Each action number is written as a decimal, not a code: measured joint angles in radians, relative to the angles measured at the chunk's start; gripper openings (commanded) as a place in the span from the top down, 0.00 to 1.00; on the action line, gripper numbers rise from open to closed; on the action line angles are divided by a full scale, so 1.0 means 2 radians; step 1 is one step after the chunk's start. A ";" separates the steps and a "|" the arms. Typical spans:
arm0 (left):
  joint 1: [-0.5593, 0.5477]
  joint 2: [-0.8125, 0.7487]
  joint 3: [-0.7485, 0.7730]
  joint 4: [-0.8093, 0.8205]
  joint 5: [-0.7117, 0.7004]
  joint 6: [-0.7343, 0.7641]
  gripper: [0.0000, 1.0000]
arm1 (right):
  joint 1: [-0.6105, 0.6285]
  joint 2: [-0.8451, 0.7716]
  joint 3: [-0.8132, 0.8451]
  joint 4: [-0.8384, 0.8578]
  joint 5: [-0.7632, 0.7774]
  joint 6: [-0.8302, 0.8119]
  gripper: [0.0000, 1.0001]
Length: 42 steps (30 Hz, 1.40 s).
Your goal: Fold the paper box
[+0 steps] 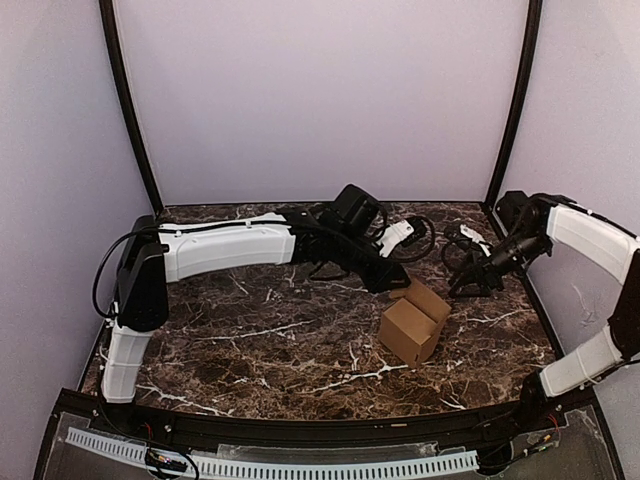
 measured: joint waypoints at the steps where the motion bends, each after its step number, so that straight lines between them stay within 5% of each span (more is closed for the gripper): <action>1: 0.000 0.002 0.002 -0.002 0.000 0.000 0.84 | 0.001 -0.007 -0.002 -0.004 -0.001 -0.006 0.54; 10: 0.000 0.011 0.006 -0.015 -0.002 -0.006 0.98 | 0.031 -0.094 -0.007 -0.006 0.006 -0.008 0.53; 23: -0.002 0.012 0.013 -0.034 -0.010 -0.015 0.99 | 0.226 -0.151 -0.011 0.043 0.082 0.037 0.55; 42: -0.006 0.012 0.054 -0.119 -0.053 0.092 0.99 | 0.229 -0.120 0.055 -0.024 0.191 -0.069 0.52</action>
